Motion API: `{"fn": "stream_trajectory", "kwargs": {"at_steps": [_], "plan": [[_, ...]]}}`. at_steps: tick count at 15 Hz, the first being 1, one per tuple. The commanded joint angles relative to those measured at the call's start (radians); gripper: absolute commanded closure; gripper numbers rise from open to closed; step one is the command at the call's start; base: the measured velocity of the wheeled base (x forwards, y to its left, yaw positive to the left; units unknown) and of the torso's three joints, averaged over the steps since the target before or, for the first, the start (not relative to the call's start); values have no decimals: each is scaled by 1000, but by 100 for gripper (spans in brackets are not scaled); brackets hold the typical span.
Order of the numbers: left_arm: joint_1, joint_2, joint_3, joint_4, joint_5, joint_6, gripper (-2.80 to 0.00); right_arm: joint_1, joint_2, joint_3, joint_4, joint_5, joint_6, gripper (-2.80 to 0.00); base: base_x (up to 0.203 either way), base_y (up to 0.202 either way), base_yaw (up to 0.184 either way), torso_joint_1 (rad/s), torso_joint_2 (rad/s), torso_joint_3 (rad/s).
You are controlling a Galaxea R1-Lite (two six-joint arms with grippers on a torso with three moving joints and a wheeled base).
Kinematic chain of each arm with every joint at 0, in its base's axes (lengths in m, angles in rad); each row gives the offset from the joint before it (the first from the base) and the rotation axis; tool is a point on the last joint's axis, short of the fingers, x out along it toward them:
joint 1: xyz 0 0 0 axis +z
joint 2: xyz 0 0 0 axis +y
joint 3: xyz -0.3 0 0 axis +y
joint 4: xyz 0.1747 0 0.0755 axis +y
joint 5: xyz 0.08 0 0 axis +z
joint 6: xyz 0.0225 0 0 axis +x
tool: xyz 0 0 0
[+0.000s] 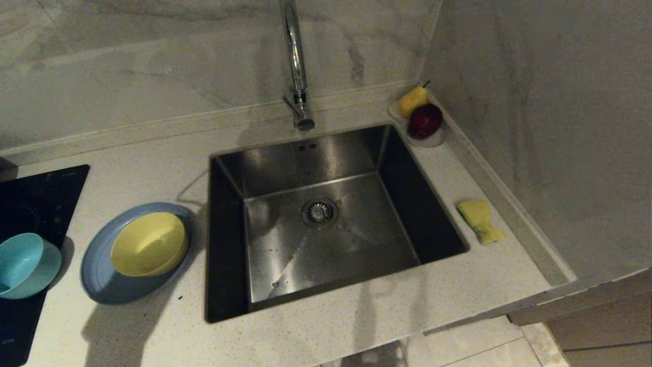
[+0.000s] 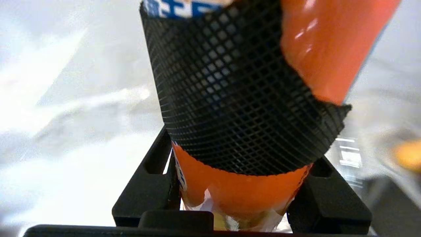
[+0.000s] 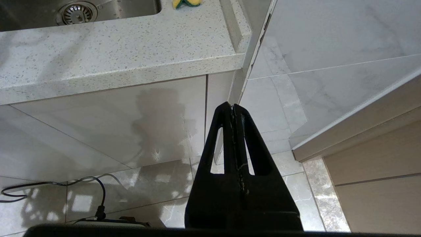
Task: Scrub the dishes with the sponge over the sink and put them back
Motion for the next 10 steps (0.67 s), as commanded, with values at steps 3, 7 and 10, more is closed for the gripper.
{"fn": "stream_trajectory", "kwargs": {"at_steps": [3, 7, 10], "plan": [[275, -49, 33, 58, -16, -244, 0, 0, -2, 0, 0, 0, -1, 0, 0, 0, 0, 0, 0, 0], [479, -32, 165, 53, -22, -390, 0, 0, -2, 0, 0, 0, -1, 0, 0, 0, 0, 0, 0, 0], [597, 53, 229, 22, -22, -491, 0, 0, -2, 0, 0, 0, -1, 0, 0, 0, 0, 0, 0, 0]]}}
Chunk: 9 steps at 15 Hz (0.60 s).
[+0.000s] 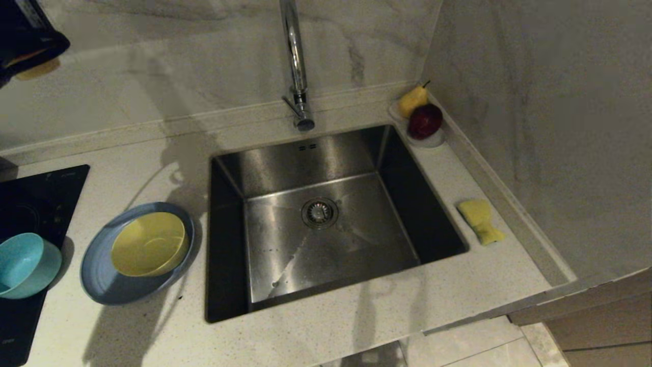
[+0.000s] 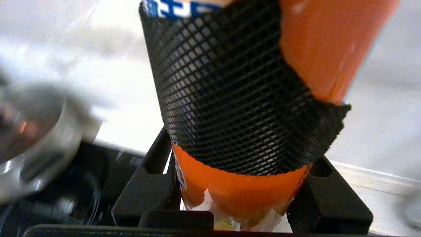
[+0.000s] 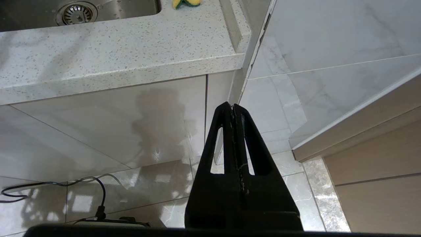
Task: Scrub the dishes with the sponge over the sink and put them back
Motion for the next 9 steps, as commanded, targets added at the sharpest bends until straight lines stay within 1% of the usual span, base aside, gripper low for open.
{"fn": "stream_trajectory", "kwargs": {"at_steps": [1, 2, 5, 7, 9], "plan": [[88, 101, 41, -57, 5, -41, 0, 0, -2, 0, 0, 1, -1, 0, 0, 0, 0, 0, 0, 0], [109, 140, 53, -126, 7, -45, 0, 0, -2, 0, 0, 1, -1, 0, 0, 0, 0, 0, 0, 0], [146, 255, 104, -327, 18, -21, 0, 0, -2, 0, 0, 1, -1, 0, 0, 0, 0, 0, 0, 0], [161, 337, 118, -416, 27, -17, 0, 0, -2, 0, 0, 1, -1, 0, 0, 0, 0, 0, 0, 0], [166, 415, 118, -490, 67, -8, 0, 0, -2, 0, 0, 1, -1, 0, 0, 0, 0, 0, 0, 0]]}}
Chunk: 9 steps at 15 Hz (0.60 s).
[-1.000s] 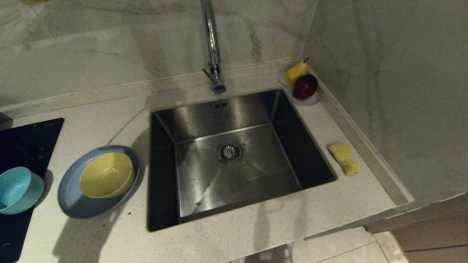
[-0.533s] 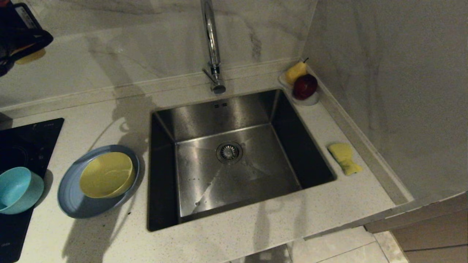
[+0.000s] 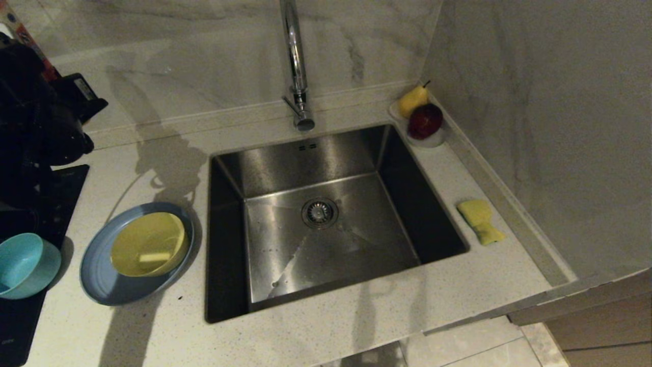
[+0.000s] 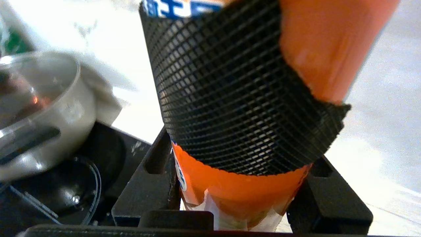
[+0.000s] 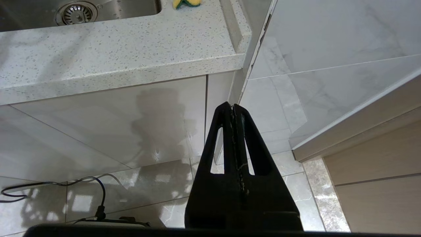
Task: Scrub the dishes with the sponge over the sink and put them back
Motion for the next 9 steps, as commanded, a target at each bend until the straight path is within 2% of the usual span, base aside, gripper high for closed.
{"fn": "stream_trajectory", "kwargs": {"at_steps": [1, 5, 7, 9], "plan": [[6, 140, 0, -70, 38, 9, 0, 0, -2, 0, 0, 1, 0, 0, 0, 0, 0, 0, 0, 0], [7, 278, -22, -196, 83, 15, 0, 0, -2, 0, 0, 1, 0, 0, 0, 0, 0, 0, 0, 0], [7, 340, -62, -238, 94, 16, 0, 0, -2, 0, 0, 1, 0, 0, 0, 0, 0, 0, 0, 0], [7, 399, -110, -277, 136, 21, 0, 0, -2, 0, 0, 1, 0, 0, 0, 0, 0, 0, 0, 0]]}}
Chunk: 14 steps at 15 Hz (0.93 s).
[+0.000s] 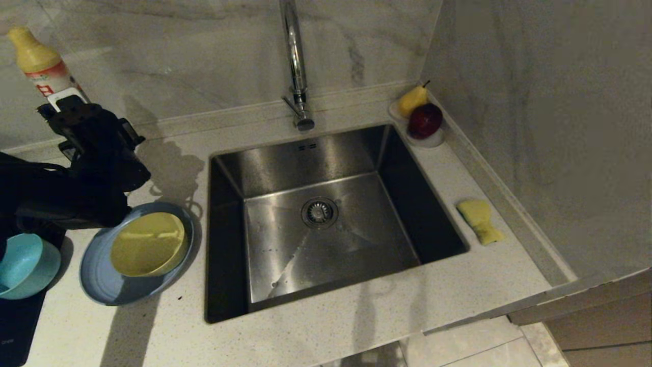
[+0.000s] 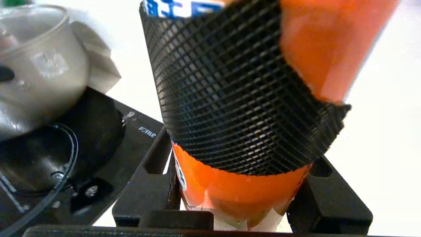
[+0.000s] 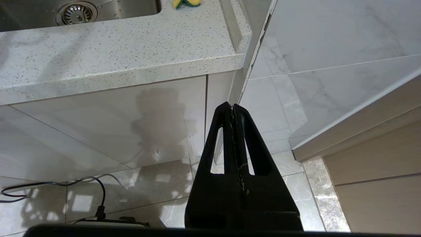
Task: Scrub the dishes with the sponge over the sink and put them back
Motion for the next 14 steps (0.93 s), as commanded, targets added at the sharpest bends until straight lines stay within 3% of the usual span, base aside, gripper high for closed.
{"fn": "stream_trajectory", "kwargs": {"at_steps": [1, 14], "plan": [[0, 105, -53, -34, 31, 3, 0, 0, -2, 0, 0, 0, -1, 0, 0, 0, 0, 0, 0, 0], [15, 256, -242, -62, 37, 9, 0, 0, -2, 0, 0, 0, -1, 0, 0, 0, 0, 0, 0, 0]]}}
